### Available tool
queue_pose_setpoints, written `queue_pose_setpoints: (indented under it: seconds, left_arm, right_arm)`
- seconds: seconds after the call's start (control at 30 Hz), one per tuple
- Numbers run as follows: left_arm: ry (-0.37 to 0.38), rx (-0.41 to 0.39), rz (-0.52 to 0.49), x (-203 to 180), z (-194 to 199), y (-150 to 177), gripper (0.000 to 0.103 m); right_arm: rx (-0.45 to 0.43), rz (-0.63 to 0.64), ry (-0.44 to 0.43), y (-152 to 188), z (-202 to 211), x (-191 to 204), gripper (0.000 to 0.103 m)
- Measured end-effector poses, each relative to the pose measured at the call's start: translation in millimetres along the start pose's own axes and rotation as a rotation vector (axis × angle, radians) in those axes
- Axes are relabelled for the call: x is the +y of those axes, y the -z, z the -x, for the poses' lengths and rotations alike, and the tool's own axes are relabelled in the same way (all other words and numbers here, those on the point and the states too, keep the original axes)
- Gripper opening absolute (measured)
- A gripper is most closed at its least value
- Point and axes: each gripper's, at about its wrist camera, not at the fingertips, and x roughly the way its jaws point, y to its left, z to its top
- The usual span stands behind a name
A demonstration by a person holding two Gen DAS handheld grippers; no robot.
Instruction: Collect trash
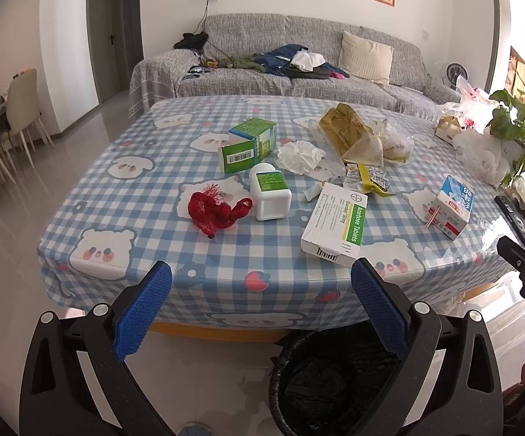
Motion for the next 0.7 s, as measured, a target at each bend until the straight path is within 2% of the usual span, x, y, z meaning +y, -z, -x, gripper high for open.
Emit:
queue_pose_setpoints:
  seconds: [0.7]
  left_arm:
    - [0.0, 0.005, 0.0, 0.3, -0.3, 1.7, 0.097]
  right_arm:
    - [0.0, -0.008, 0.004, -0.6, 0.0, -2.6, 0.095]
